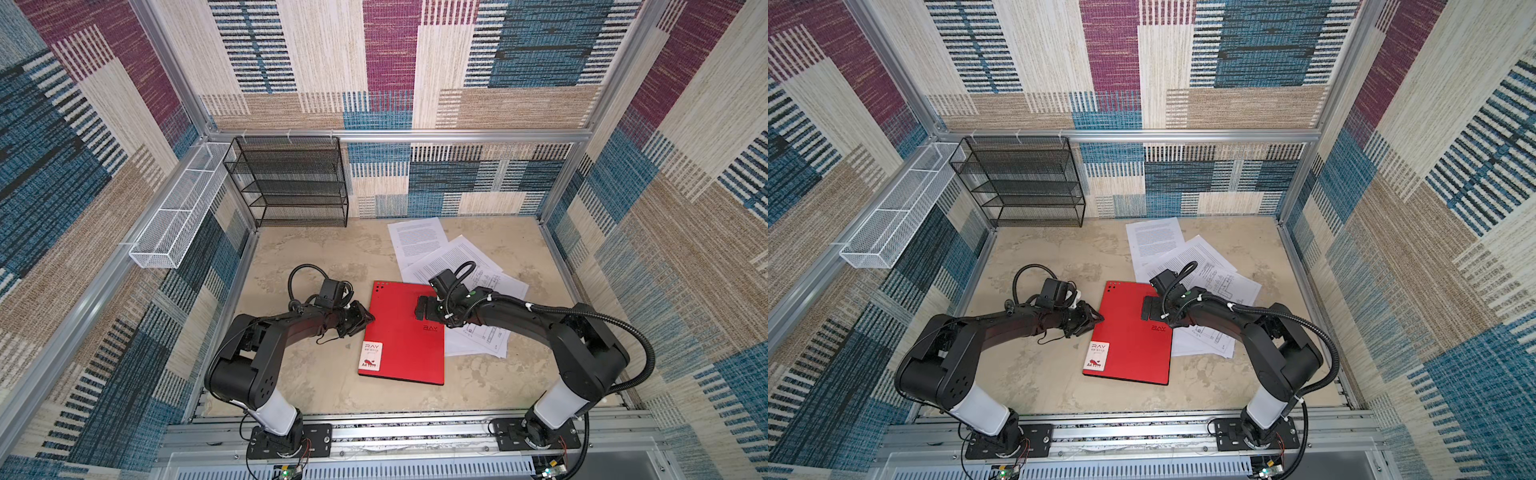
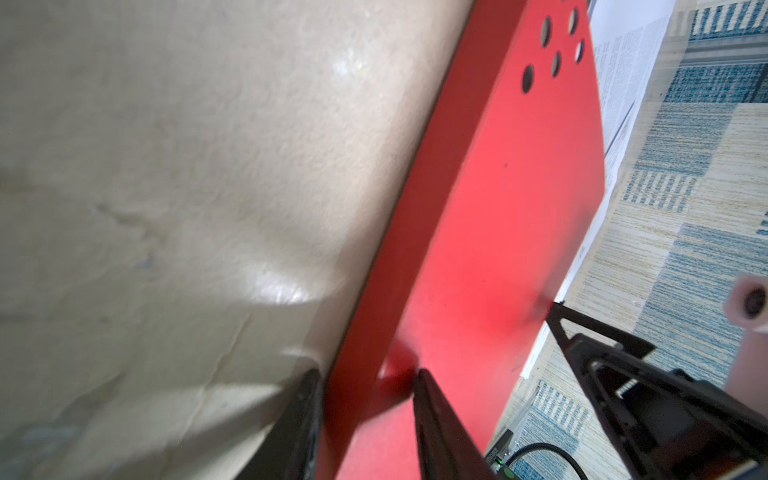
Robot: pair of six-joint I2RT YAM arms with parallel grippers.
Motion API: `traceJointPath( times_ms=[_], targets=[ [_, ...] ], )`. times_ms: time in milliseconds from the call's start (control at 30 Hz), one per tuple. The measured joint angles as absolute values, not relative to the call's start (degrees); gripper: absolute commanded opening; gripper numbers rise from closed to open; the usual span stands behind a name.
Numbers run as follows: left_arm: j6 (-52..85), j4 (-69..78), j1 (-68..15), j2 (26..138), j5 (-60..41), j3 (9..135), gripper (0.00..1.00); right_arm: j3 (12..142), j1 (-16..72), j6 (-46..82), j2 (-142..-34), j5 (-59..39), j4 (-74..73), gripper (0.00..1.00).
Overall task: Put the files into the folder
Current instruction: 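Hold the spine with the left gripper while the right swings the cover open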
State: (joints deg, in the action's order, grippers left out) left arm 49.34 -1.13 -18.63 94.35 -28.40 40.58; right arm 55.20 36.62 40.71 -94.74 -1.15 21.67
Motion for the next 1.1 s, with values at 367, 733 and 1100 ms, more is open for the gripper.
traceJointPath(
  times_ms=[367,733,1100],
  targets=[
    [49.6,0.4,-18.6,94.5,-29.5,40.2,0.40,49.4,35.2,42.1,-85.4,-7.5,15.5,1.00],
    [52.2,-2.0,-18.6,93.6,-31.4,41.8,0.41,47.6,34.7,46.4,-81.5,-25.4,-2.4,1.00],
    [48.3,-26.8,-16.9,88.6,-24.8,56.4,0.67,60.5,37.1,43.0,-83.2,-28.3,1.6,1.00]
  ],
)
